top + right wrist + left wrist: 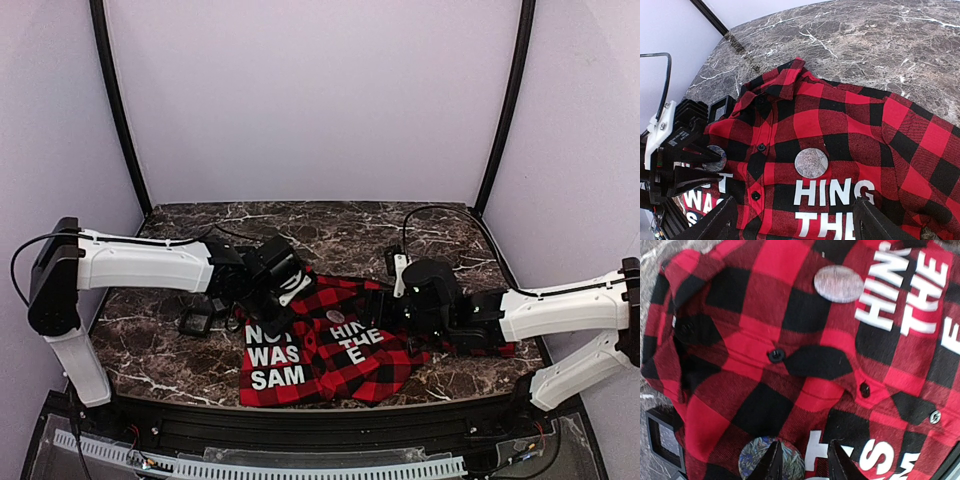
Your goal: Remove the brooch from the garment
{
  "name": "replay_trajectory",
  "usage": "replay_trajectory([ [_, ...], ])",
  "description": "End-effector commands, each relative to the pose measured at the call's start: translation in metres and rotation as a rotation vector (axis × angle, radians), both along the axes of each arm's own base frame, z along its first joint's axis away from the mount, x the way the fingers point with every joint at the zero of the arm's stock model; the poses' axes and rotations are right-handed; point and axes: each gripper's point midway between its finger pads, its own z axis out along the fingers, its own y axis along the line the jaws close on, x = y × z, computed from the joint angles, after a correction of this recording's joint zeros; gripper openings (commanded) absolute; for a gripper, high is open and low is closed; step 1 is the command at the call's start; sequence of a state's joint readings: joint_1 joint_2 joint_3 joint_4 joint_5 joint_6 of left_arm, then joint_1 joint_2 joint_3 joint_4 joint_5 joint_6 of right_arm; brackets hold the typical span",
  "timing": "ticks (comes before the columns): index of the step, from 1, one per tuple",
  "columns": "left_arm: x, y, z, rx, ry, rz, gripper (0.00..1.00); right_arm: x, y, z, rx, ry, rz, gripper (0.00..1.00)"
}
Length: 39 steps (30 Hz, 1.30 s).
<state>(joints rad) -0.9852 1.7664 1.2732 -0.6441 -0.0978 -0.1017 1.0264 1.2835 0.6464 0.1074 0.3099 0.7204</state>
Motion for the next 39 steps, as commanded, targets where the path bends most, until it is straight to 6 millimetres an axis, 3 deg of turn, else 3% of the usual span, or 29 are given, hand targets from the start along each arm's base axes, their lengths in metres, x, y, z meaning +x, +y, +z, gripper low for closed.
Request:
replay_trajectory([
  [1,-0.006,0.019,-0.003,0.091,0.007,0.003,0.33,0.000,-0.004,-0.008,0.004,0.015,-0.014,0.79],
  [10,-0.005,0.052,-0.006,0.202,-0.058,0.034,0.34,-0.001,-0.003,-0.013,0.008,0.030,-0.009,0.79],
  [24,-0.005,0.038,-0.012,0.166,-0.102,-0.003,0.41,0.000,-0.001,-0.013,-0.001,0.030,-0.006,0.79],
  [32,-0.002,0.040,-0.016,0.232,-0.178,-0.020,0.52,0.000,0.000,-0.015,-0.002,0.033,-0.005,0.79],
  [39,0.003,0.048,-0.032,0.335,-0.201,-0.019,0.55,0.000,-0.003,-0.015,-0.003,0.032,-0.012,0.79],
])
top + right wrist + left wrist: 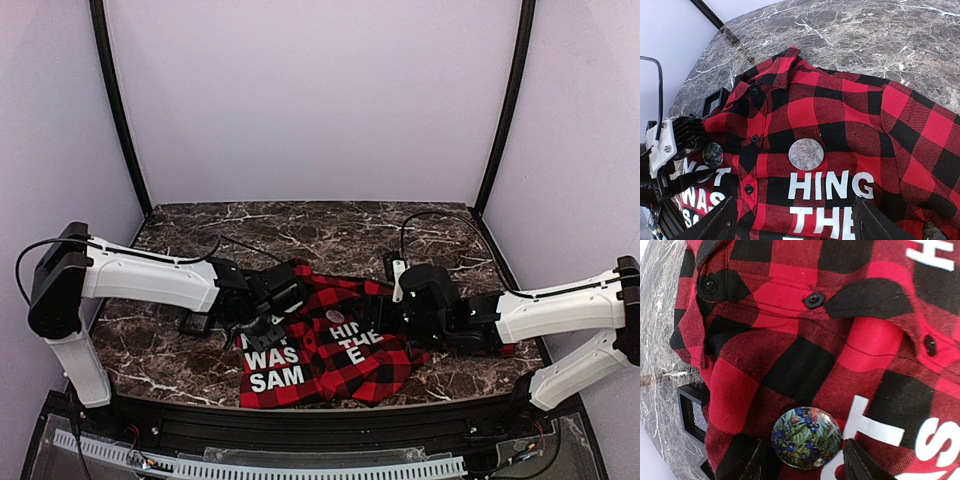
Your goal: Remove the brooch from the garment
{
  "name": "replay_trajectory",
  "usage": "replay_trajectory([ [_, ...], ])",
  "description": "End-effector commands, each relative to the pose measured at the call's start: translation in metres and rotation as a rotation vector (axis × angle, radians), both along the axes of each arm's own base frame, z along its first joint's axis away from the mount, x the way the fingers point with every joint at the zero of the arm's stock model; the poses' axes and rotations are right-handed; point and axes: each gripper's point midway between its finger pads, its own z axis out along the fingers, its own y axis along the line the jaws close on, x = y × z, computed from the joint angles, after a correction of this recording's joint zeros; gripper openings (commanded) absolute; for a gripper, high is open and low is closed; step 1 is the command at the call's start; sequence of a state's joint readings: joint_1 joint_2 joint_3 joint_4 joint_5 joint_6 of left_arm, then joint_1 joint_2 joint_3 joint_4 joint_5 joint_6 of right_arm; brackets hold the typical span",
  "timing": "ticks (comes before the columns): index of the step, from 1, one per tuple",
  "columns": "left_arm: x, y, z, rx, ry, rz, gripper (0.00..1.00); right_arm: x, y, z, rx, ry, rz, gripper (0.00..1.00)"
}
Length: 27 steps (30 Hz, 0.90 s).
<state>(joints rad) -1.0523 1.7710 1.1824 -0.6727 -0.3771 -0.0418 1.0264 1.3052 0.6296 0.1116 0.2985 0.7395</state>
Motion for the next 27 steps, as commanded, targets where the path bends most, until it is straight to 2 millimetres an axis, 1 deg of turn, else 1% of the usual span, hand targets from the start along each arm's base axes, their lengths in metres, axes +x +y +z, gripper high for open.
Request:
replay_trajectory([
  [1,0.005,0.010,-0.010,0.085,-0.040,0.006,0.55,0.002,-0.003,-0.001,0.011,0.000,-0.015,0.79],
  [7,0.007,0.012,-0.015,0.105,-0.052,0.003,0.57,0.001,-0.006,-0.002,0.015,0.004,-0.023,0.79],
  [9,0.006,0.011,-0.015,0.103,-0.057,-0.002,0.54,0.001,-0.007,-0.002,0.018,0.005,-0.024,0.79],
  [10,0.008,0.011,-0.014,0.104,-0.066,0.000,0.50,0.001,-0.007,-0.002,0.017,0.005,-0.025,0.79],
  [13,0.008,0.008,-0.009,0.071,-0.080,-0.007,0.46,0.001,-0.007,0.000,0.023,0.001,-0.022,0.79],
  [16,0.001,-0.002,0.001,-0.010,-0.049,-0.034,0.40,0.000,-0.009,0.005,0.046,-0.010,-0.014,0.79],
  [20,-0.012,-0.017,0.013,-0.114,0.017,-0.098,0.38,-0.002,-0.011,0.013,0.098,-0.028,0.027,0.79],
  [21,-0.011,-0.017,0.015,-0.134,0.029,-0.097,0.38,-0.002,-0.010,0.016,0.112,-0.038,0.045,0.80],
  [22,-0.015,-0.020,0.021,-0.177,0.056,-0.106,0.38,-0.003,-0.009,0.019,0.126,-0.047,0.063,0.80],
  [23,-0.012,-0.019,0.023,-0.200,0.069,-0.095,0.38,-0.005,-0.007,0.022,0.143,-0.057,0.091,0.80],
  [24,-0.016,-0.024,0.028,-0.252,0.108,-0.110,0.38,-0.007,-0.004,0.026,0.154,-0.069,0.119,0.80],
  [27,-0.021,-0.029,0.037,-0.360,0.215,-0.127,0.38,-0.016,0.005,0.035,0.177,-0.094,0.202,0.80],
])
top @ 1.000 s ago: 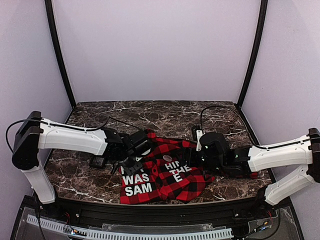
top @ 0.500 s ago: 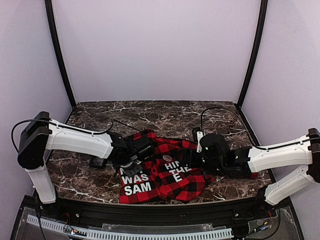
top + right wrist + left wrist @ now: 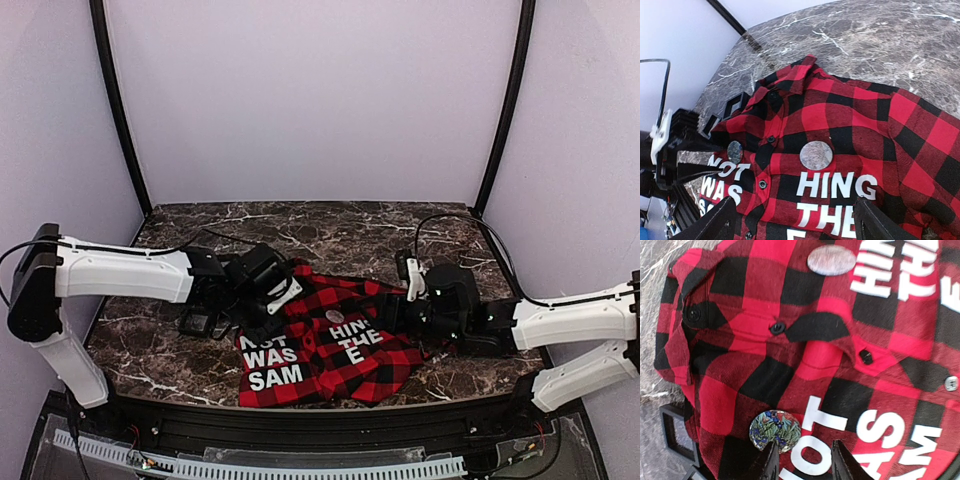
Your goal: Remove the brooch from the garment
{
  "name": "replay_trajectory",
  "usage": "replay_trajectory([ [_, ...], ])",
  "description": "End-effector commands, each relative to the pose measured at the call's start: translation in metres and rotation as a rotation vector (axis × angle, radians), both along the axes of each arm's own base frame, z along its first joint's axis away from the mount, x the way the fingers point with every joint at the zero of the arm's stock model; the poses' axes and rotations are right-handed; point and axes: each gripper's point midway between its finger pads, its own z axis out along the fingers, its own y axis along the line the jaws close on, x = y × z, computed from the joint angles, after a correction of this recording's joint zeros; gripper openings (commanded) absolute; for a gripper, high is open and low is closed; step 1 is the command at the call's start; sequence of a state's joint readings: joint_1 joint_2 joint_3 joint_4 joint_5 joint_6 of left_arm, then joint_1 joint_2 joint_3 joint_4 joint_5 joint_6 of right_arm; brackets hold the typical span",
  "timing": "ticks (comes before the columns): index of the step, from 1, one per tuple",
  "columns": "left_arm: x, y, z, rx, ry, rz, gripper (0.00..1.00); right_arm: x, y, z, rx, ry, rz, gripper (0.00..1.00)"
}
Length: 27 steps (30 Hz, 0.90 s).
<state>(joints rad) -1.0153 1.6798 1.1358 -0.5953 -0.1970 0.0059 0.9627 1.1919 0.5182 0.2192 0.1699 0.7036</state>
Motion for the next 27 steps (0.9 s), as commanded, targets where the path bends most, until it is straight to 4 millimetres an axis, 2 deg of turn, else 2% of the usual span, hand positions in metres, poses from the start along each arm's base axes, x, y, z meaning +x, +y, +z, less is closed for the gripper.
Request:
replay_trajectory([
  [1,-0.012,-0.014,0.022,-0.197,0.150,-0.065,0.38,-0.012,0.020,0.024,0.076,-0.073,0.150,0.80],
  [6,0.006,-0.001,0.029,-0.226,0.097,-0.001,0.42,-0.010,0.029,0.020,0.069,-0.032,0.166,0.76],
  [9,0.021,0.012,0.046,-0.292,0.065,0.079,0.44,-0.017,0.050,0.016,0.088,0.005,0.255,0.64],
  [11,0.040,0.025,0.061,-0.338,0.041,0.141,0.48,-0.021,0.067,0.018,0.123,0.021,0.307,0.61],
  [14,0.047,0.030,0.077,-0.437,0.071,0.181,0.51,-0.025,0.093,0.019,0.145,0.038,0.371,0.58],
  [17,0.054,0.037,0.072,-0.482,0.134,0.236,0.55,-0.025,0.119,0.011,0.131,0.067,0.410,0.55],
  [21,0.051,0.038,0.054,-0.462,0.242,0.269,0.59,-0.022,0.147,0.000,0.150,0.119,0.452,0.50],
  [27,0.050,0.040,0.036,-0.400,0.302,0.293,0.65,-0.020,0.177,-0.022,0.157,0.210,0.500,0.46],
])
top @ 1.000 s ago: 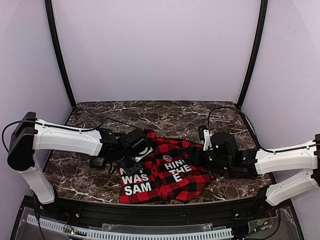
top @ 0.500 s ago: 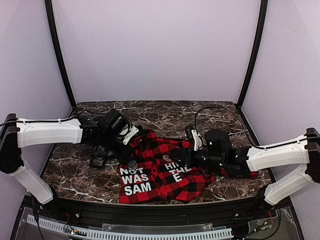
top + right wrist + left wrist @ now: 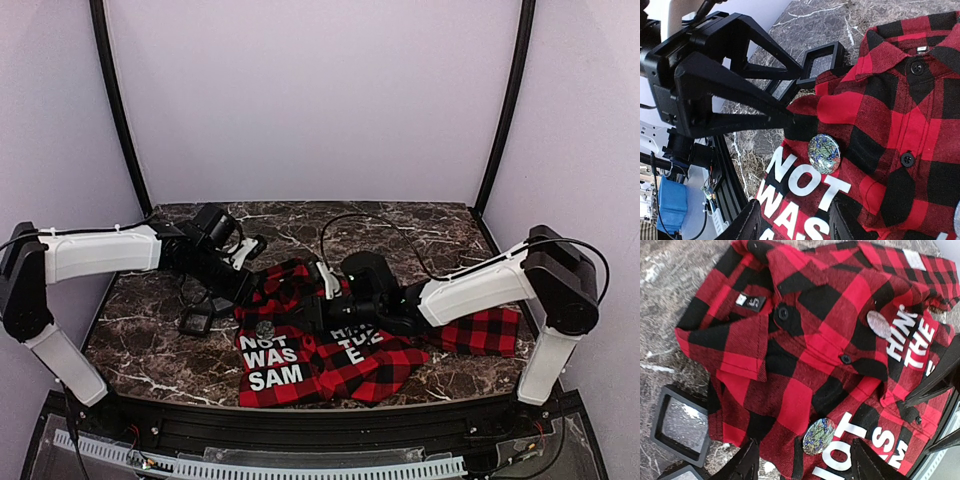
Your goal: Remove the brooch from the garment
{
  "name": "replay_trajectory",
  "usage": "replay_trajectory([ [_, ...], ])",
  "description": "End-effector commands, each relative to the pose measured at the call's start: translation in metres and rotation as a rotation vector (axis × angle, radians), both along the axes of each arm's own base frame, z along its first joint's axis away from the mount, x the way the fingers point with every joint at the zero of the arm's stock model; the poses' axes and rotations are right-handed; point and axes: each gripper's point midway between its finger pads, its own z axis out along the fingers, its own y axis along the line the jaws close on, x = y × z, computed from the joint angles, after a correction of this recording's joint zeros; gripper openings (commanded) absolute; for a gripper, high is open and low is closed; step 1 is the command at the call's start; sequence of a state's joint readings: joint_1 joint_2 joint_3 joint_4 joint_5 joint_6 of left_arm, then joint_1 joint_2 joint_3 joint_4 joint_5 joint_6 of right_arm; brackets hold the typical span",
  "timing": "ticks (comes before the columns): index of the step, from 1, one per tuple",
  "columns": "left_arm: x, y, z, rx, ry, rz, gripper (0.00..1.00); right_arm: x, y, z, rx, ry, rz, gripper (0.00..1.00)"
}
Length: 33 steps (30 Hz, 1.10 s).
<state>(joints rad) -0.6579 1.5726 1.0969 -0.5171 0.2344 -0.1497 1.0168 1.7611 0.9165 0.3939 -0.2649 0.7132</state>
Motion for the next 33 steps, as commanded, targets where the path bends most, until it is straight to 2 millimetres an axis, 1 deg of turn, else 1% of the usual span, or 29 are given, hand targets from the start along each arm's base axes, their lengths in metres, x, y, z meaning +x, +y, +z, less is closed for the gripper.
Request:
replay_trajectory([
  [1,-0.006,0.002,-0.006,0.020,0.079,0.000,0.65,-0.006,0.025,-0.005,0.035,0.064,0.068,0.45],
  [2,-0.006,0.004,-0.009,0.036,0.081,0.003,0.65,-0.006,0.028,-0.009,0.032,0.075,0.074,0.45],
  [4,-0.006,0.010,-0.022,0.096,0.113,0.014,0.66,-0.006,0.034,-0.016,0.030,0.099,0.079,0.44],
  [6,-0.004,0.016,-0.030,0.140,0.123,0.027,0.65,-0.007,0.039,-0.023,0.025,0.120,0.090,0.44],
  [11,-0.006,0.016,-0.039,0.160,0.153,0.031,0.64,-0.003,0.046,-0.039,-0.003,0.151,0.081,0.43],
  [14,-0.010,0.018,-0.049,0.179,0.193,0.028,0.62,0.000,0.046,-0.051,-0.026,0.169,0.057,0.42],
  [17,-0.015,0.012,-0.053,0.158,0.225,0.011,0.54,0.003,0.047,-0.058,-0.035,0.179,0.041,0.42],
  [18,-0.015,0.011,-0.054,0.150,0.229,0.007,0.48,0.005,0.046,-0.060,-0.040,0.182,0.028,0.42],
  [19,-0.016,0.008,-0.053,0.133,0.239,0.000,0.44,0.006,0.045,-0.063,-0.045,0.190,0.017,0.41],
  [20,-0.017,0.007,-0.052,0.126,0.240,-0.002,0.36,0.007,0.044,-0.065,-0.045,0.191,0.011,0.41],
  [21,-0.017,0.005,-0.052,0.117,0.244,-0.009,0.32,0.008,0.043,-0.066,-0.042,0.195,0.006,0.41],
  [22,-0.018,0.004,-0.051,0.113,0.245,-0.010,0.24,0.009,0.042,-0.067,-0.040,0.198,0.002,0.41],
  [23,-0.018,0.003,-0.051,0.106,0.247,-0.014,0.20,0.009,0.043,-0.067,-0.037,0.198,0.001,0.41],
  [24,-0.018,0.002,-0.050,0.101,0.248,-0.015,0.13,0.011,0.042,-0.069,-0.037,0.200,-0.005,0.40],
  [25,-0.019,0.001,-0.050,0.093,0.251,-0.021,0.11,0.011,0.043,-0.069,-0.035,0.201,-0.004,0.40],
  [26,-0.020,0.000,-0.050,0.089,0.253,-0.024,0.06,0.012,0.043,-0.069,-0.031,0.202,-0.004,0.40],
  [28,-0.021,-0.002,-0.049,0.080,0.258,-0.030,0.01,0.014,0.044,-0.070,-0.021,0.204,-0.002,0.39],
  [33,-0.020,-0.002,-0.046,0.073,0.248,-0.033,0.01,0.017,0.044,-0.075,-0.013,0.216,-0.005,0.37],
])
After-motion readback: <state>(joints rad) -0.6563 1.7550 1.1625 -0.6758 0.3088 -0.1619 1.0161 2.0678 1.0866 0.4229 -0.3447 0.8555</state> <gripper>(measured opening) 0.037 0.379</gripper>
